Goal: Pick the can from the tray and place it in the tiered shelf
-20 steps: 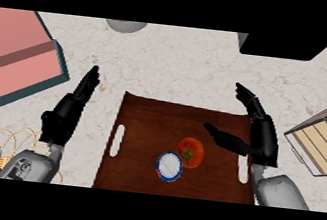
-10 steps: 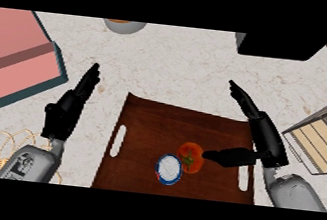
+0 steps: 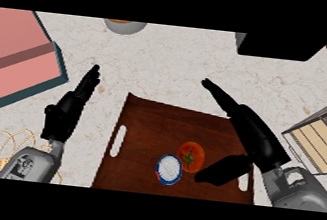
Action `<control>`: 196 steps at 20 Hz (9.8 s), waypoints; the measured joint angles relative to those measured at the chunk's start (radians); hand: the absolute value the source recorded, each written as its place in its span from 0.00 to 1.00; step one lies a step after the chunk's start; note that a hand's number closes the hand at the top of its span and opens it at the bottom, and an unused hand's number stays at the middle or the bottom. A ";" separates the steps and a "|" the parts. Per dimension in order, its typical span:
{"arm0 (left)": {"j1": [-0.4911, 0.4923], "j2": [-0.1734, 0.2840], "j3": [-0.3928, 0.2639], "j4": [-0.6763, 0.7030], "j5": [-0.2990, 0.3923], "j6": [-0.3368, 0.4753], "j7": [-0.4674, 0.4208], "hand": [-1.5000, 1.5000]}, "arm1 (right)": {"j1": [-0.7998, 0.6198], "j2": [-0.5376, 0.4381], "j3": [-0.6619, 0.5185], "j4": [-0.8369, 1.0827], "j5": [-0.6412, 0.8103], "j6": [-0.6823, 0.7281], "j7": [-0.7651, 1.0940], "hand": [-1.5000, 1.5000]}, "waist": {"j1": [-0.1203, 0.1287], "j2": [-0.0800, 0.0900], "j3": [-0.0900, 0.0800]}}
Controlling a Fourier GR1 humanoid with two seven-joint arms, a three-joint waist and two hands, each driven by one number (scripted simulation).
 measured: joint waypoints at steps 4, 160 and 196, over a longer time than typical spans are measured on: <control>-0.005 -0.001 0.011 0.015 0.000 -0.006 -0.006 0.50 | -0.071 -0.039 0.075 -0.074 0.033 0.117 0.184 0.00 | 0.000 0.000 0.000; 0.020 -0.204 0.204 -0.023 -0.237 -0.195 0.012 0.50 | 0.574 -0.534 -1.372 -0.045 -0.386 0.262 -0.560 1.00 | 0.010 0.008 0.003; 0.006 -0.214 0.218 -0.024 -0.247 -0.198 0.028 0.50 | -0.015 -0.460 -1.018 0.707 -0.033 0.042 -0.790 0.00 | 0.010 0.008 0.003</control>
